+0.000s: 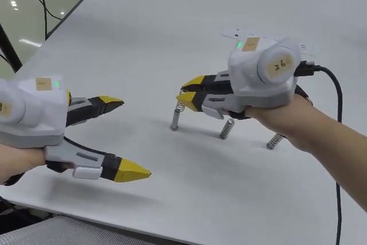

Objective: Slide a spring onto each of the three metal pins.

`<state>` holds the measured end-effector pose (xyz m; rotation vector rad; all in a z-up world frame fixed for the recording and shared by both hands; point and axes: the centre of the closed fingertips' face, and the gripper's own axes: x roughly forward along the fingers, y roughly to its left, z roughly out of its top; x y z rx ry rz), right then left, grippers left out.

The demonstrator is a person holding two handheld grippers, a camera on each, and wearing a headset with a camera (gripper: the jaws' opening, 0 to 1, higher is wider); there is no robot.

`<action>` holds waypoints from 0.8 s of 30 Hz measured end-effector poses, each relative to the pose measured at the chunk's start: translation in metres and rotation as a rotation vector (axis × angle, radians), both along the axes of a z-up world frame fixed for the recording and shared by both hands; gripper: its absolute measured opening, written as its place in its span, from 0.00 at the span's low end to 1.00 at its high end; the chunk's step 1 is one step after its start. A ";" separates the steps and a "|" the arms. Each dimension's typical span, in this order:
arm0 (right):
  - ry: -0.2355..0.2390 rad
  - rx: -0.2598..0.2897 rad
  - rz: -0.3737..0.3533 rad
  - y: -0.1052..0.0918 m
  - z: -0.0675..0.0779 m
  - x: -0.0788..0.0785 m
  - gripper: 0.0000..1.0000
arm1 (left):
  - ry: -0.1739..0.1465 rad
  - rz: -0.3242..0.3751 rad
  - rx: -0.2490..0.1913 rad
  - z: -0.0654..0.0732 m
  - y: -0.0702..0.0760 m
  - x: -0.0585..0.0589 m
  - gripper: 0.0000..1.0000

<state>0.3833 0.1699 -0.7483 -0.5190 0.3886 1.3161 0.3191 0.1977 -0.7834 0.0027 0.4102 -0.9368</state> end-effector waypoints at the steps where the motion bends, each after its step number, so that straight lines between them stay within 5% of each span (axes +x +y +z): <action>1: 0.000 0.000 -0.002 0.000 0.000 0.000 0.07 | -0.001 -0.001 0.004 0.000 0.000 0.000 0.98; 24: 0.040 -0.046 -0.017 0.004 -0.030 0.006 0.07 | 0.006 0.015 0.001 0.000 0.004 -0.002 0.98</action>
